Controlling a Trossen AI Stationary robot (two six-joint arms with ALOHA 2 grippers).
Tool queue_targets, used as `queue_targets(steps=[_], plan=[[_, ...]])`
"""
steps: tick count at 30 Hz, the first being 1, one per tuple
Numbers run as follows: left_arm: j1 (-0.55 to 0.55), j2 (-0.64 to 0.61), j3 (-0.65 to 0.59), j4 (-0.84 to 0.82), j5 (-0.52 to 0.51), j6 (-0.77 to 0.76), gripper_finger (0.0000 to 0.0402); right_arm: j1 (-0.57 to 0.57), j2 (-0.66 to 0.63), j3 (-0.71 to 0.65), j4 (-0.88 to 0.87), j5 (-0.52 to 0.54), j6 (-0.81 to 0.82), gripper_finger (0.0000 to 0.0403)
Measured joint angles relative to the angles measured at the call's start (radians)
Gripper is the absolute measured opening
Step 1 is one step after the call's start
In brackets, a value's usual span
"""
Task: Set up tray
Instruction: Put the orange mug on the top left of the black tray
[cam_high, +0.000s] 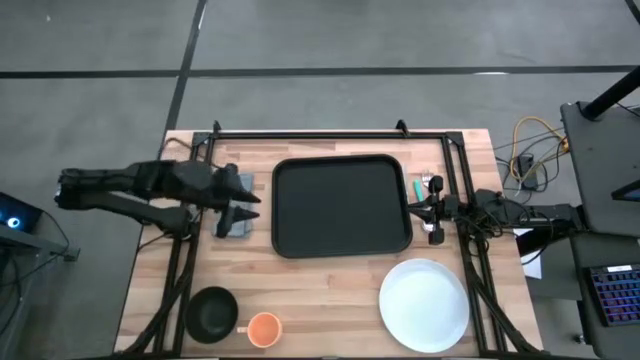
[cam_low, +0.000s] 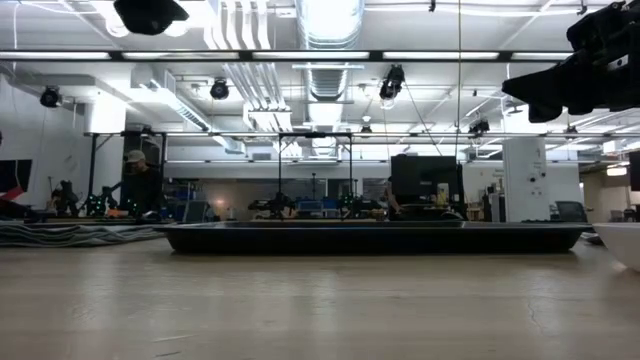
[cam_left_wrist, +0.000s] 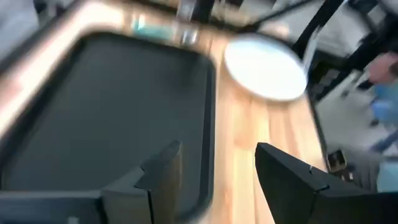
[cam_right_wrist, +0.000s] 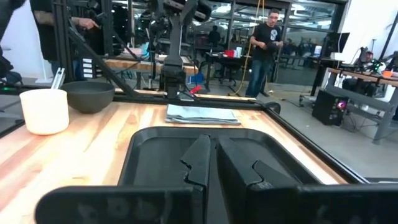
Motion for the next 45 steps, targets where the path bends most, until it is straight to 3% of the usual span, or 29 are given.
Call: queue_targets(steps=[5,10,18,23,27,36,45], plan=[[-0.076,0.238,0.244,-0.286,0.003,-0.057,0.0181,0.0,0.0,0.0,-0.011,0.0,0.04,0.0018],[-0.235,0.413,0.445,-0.387,0.0,-0.049,0.0176,0.0,0.011,0.0,-0.011,-0.001,0.078,0.0018],[-0.483,0.626,0.641,-0.585,-0.262,-0.18,0.0171,0.0,0.057,0.0,-0.011,-0.001,0.126,0.0018],[-0.555,0.681,0.624,-0.587,-0.285,-0.344,0.0171,0.0,0.086,0.0,-0.011,0.0,0.148,0.0018],[-0.586,0.693,0.587,-0.553,-0.233,-0.499,0.0171,0.0,0.104,0.0,-0.011,0.0,0.155,0.0018],[-0.695,0.696,0.455,-0.332,-0.192,-0.685,0.0171,0.0,0.143,0.0,0.005,0.102,0.147,0.0018],[-0.737,0.717,0.236,-0.035,-0.219,-0.767,0.0171,0.0,0.15,0.0,0.005,0.105,0.132,0.0018]])
